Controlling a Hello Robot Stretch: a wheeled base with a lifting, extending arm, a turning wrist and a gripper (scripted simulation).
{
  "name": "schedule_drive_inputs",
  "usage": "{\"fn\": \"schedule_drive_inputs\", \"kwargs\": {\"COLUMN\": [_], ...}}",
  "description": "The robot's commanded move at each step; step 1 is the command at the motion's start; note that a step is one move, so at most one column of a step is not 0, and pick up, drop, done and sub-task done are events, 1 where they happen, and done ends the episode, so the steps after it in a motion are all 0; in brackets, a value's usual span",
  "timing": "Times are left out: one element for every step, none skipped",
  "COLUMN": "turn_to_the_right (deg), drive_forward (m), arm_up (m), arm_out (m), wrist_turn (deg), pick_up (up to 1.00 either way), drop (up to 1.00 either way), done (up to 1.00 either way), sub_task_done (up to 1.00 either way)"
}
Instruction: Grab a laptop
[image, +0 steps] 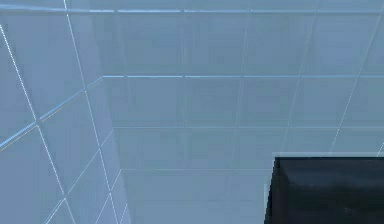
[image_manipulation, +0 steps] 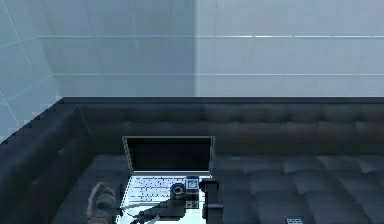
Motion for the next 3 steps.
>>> {"fn": "schedule_drive_inputs", "kwargs": {"turn_to_the_right": [0.0,0.0,0.0], "drive_forward": [0.00,0.00,0.00], "arm_up": [0.00,0.00,-0.30], "arm_out": [0.00,0.00,0.00], "wrist_turn": [45.0,36.0,0.0], "pick_up": [0.00,0.00,0.00], "drop": [0.00,0.00,0.00], "done": [0.00,0.00,0.00], "sub_task_done": [0.00,0.00,0.00]}}
